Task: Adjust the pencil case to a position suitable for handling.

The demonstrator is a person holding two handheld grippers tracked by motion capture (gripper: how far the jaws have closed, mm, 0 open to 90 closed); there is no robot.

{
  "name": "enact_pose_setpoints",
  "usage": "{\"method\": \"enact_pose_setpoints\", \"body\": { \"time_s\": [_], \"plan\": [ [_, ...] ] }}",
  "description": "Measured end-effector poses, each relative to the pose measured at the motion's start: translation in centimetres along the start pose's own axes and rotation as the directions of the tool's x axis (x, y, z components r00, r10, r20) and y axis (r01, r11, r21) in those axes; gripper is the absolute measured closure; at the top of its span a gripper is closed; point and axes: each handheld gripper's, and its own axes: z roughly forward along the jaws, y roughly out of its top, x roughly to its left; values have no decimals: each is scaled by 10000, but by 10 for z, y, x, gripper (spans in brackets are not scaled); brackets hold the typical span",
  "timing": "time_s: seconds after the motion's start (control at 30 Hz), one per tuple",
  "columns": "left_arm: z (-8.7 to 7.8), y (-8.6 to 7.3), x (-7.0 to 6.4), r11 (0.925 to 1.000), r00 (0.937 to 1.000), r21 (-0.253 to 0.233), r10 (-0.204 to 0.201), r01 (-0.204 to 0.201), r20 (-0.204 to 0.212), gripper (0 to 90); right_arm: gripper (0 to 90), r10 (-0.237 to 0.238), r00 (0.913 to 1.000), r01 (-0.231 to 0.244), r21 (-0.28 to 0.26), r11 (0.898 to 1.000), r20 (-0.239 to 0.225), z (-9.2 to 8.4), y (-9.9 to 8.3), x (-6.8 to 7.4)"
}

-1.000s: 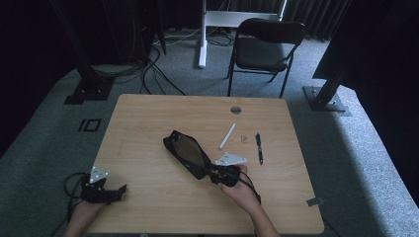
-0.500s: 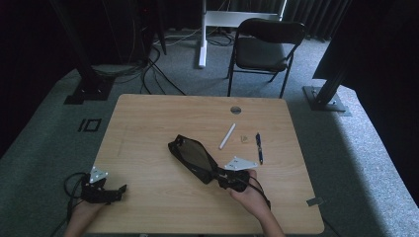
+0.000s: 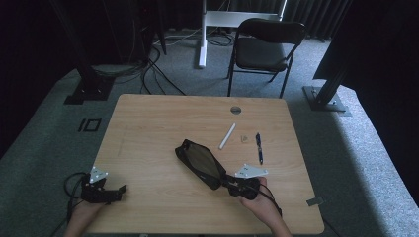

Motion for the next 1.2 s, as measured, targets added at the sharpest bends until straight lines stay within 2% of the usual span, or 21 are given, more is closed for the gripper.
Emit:
{"method": "enact_pose_setpoints", "body": {
  "time_s": [0.37, 0.57, 0.7, 1.2],
  "plan": [
    [0, 0, 0, 10000, 10000, 1, -1, 1, 0, 1, 730, 140, 9999, -140, 40, 9999, 87, -24, -15, -7],
    [0, 0, 0, 10000, 10000, 1, 7, -7, 1, 1, 730, 444, 9990, -445, 25, 9990, 57, -35, -24, -13],
    [0, 0, 0, 10000, 10000, 2, 1, -1, 1, 1, 729, 306, 9995, -307, 123, 9995, 102, -43, -28, -16],
    [0, 0, 0, 10000, 10000, 1, 0, 0, 0, 1, 729, 576, 9978, -581, 159, 9982, 333, -67, -41, -27]
  ]
}}
